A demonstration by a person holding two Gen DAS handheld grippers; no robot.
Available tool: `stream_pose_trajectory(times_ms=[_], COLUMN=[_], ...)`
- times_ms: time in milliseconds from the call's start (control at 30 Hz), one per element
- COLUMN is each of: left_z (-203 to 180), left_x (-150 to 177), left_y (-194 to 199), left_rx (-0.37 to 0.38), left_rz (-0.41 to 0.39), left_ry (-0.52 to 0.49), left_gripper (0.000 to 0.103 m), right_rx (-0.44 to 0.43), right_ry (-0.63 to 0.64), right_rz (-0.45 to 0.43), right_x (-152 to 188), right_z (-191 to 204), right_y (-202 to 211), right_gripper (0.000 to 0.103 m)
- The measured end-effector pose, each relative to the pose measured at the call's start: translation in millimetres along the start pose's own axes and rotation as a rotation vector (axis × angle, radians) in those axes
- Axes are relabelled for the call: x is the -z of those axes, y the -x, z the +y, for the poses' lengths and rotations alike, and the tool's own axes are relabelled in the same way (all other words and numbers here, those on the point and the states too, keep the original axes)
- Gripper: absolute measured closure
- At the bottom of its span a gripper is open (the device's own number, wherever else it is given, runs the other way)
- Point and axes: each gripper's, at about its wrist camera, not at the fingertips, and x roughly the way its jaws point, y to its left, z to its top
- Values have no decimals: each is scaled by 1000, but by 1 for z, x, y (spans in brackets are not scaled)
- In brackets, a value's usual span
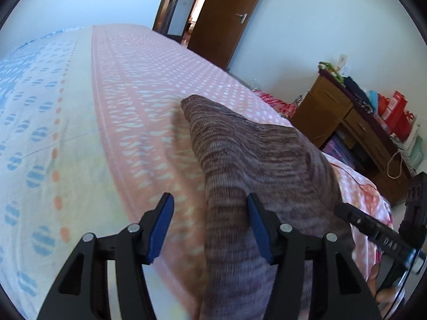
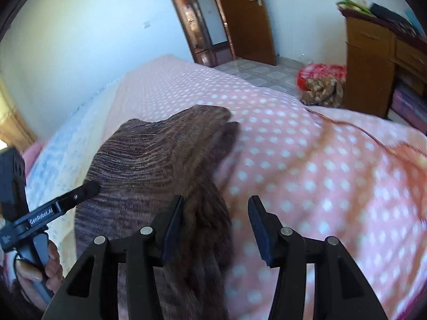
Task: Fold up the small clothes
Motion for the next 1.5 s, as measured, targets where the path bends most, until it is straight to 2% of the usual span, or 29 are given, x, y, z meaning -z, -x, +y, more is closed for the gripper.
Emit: stream_pose_trajectory(times_ms=[100,167,267,400,500,533,567,600,633,667,767,867,967,1067,1167,1200,1367,1500], left_z=[-4,-7,-7,-7,-7,-8,-7,-5,-6,-7,-12,-11,-13,-14,-13,-12,-20,-31], left_x=[20,26,38,48,49,48,45,46,46,47,43,38,39,47,61,65,68,73], left_y=[14,12,-1,4,8,6,1,0,-1,-1,6,19,32,33,22,19,24,46], left_rx=[73,88,93,96,110,118,120,120,130,143,144,177,176,146,69,53,-33,-135], left_rz=[6,19,98,94,96,98,101,108,124,137,142,153,165,190,210,217,184,113], left_ry=[0,-8,21,45,69,76,82,87,93,100,91,120,104,87,54,53,-5,-100], left_gripper=[44,44,44,44,45,46,55,62,76,80,87,88,88,88,86,84,71,71], right_rx=[-52,-47,8,69,64,76,82,64,52,50,5,-72,-115,-74,-43,-31,40,83], right_ry=[-19,4,37,83,113,123,133,134,128,121,75,-5,-41,-21,-18,-1,56,80], right_rz=[19,40,66,56,65,61,58,65,72,82,105,116,136,157,190,169,138,130], right_x=[17,27,38,44,50,51,51,51,49,48,42,37,38,47,62,66,72,83], right_z=[3,10,20,30,38,41,43,44,45,45,40,32,27,23,22,23,33,33], right_y=[17,18,10,13,13,13,12,11,10,10,16,32,42,42,32,33,39,60], right_gripper=[52,52,52,52,52,54,58,69,80,83,88,88,88,88,88,88,83,82])
